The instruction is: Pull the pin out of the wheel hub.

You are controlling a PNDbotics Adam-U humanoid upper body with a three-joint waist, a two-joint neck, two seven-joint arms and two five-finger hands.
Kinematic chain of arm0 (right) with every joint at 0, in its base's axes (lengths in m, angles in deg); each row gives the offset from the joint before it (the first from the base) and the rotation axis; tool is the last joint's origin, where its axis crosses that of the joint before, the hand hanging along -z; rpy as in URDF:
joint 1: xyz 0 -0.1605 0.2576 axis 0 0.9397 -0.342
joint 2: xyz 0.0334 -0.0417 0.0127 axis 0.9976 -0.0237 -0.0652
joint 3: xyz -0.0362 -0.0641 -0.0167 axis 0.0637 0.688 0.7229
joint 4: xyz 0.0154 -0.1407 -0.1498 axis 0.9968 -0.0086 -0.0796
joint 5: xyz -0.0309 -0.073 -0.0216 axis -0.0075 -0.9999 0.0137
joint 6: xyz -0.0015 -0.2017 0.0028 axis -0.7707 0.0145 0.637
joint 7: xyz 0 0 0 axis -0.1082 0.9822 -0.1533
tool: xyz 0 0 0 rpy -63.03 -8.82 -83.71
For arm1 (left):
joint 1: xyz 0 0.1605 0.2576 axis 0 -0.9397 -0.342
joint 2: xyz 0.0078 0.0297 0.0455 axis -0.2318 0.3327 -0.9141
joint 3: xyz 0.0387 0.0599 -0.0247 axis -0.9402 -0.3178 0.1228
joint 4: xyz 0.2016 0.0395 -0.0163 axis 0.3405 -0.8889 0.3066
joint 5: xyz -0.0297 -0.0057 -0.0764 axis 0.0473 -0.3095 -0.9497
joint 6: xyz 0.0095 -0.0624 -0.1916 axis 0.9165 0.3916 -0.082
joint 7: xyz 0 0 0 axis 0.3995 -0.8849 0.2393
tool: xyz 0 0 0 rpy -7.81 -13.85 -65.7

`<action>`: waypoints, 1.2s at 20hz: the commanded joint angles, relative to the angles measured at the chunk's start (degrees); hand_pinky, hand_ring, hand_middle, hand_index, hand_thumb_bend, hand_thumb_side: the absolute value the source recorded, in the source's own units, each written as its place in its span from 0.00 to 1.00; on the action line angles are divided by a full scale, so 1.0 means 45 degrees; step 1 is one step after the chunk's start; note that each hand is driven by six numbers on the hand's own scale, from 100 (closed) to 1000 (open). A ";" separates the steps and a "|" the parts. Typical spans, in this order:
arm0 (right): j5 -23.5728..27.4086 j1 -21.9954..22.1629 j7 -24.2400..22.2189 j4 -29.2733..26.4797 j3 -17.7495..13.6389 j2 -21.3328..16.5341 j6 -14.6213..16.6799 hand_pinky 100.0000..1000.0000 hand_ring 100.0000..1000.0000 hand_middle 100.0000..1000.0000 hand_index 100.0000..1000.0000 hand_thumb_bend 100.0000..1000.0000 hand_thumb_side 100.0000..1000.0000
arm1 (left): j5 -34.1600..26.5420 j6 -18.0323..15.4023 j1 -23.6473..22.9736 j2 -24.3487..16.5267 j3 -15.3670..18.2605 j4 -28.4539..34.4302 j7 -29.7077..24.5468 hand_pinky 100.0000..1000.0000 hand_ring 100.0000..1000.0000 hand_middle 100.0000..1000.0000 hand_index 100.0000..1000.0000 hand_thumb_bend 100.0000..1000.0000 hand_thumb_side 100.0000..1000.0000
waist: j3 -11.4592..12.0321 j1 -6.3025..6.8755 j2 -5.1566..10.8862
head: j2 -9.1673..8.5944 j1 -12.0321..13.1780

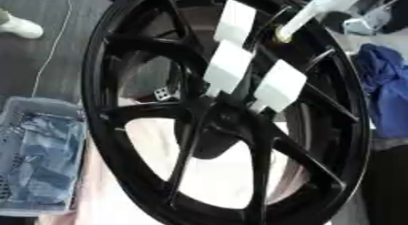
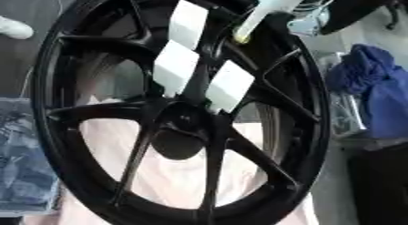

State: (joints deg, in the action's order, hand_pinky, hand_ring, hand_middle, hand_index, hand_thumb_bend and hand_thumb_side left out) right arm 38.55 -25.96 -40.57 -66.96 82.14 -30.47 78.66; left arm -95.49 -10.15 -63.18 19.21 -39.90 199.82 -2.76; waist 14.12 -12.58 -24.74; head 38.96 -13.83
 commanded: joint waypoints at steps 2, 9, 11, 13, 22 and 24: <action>-0.0057 0.1198 0.1300 -0.0080 -0.1607 -0.0388 -0.0789 0.62 0.56 0.23 0.51 0.13 0.00 | 0.0090 -0.0047 -0.0070 -0.0112 0.0228 0.0260 0.0196 0.87 0.67 0.62 0.70 0.00 0.72 | -0.0210 0.0217 0.0410 | 0.0066 0.0275; -0.1345 0.4831 0.4926 -0.0069 -0.4136 0.1059 -0.3012 0.60 0.57 0.26 0.53 0.18 0.00 | 0.0205 -0.0146 -0.0246 -0.0114 0.0482 0.0260 0.0541 0.87 0.67 0.62 0.70 0.00 0.71 | -0.0868 0.0586 0.0528 | 0.0278 0.0755; -0.2114 0.5844 0.6064 -0.0069 -0.4711 0.1768 -0.3854 0.59 0.57 0.27 0.53 0.20 0.00 | 0.0226 -0.0160 -0.0289 -0.0090 0.0515 0.0260 0.0602 0.87 0.67 0.62 0.70 0.00 0.71 | -0.0983 0.0728 0.0555 | 0.0320 0.0870; -0.2867 0.6725 0.7088 -0.0078 -0.5081 0.2511 -0.4730 0.59 0.57 0.27 0.53 0.19 0.00 | 0.0229 -0.0194 -0.0298 -0.0079 0.0524 0.0260 0.0628 0.87 0.67 0.62 0.70 0.00 0.71 | -0.1039 0.0896 0.0587 | 0.0375 0.0945; -0.4717 0.8536 0.9127 -0.0080 -0.4906 0.4688 -0.5391 0.59 0.59 0.34 0.58 0.20 0.00 | 0.0096 -0.0313 -0.0527 0.0134 0.0593 0.0260 0.0838 0.87 0.67 0.62 0.70 0.00 0.69 | -0.1270 0.1832 0.1001 | 0.0916 0.1559; -0.5102 0.8825 0.9370 -0.0080 -0.4691 0.5108 -0.5323 0.60 0.62 0.40 0.63 0.21 0.00 | 0.0035 -0.0360 -0.0531 0.0167 0.0621 0.0260 0.0937 0.87 0.68 0.62 0.70 0.00 0.69 | -0.1301 0.1992 0.1095 | 0.0990 0.1605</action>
State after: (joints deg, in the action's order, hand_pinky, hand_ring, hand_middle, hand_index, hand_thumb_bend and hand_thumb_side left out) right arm 17.04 13.50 0.59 -66.95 61.31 -7.32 54.57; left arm -94.95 -11.61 -65.64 20.26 -37.79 199.82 1.01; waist 8.41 -3.62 -21.27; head 42.88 -6.93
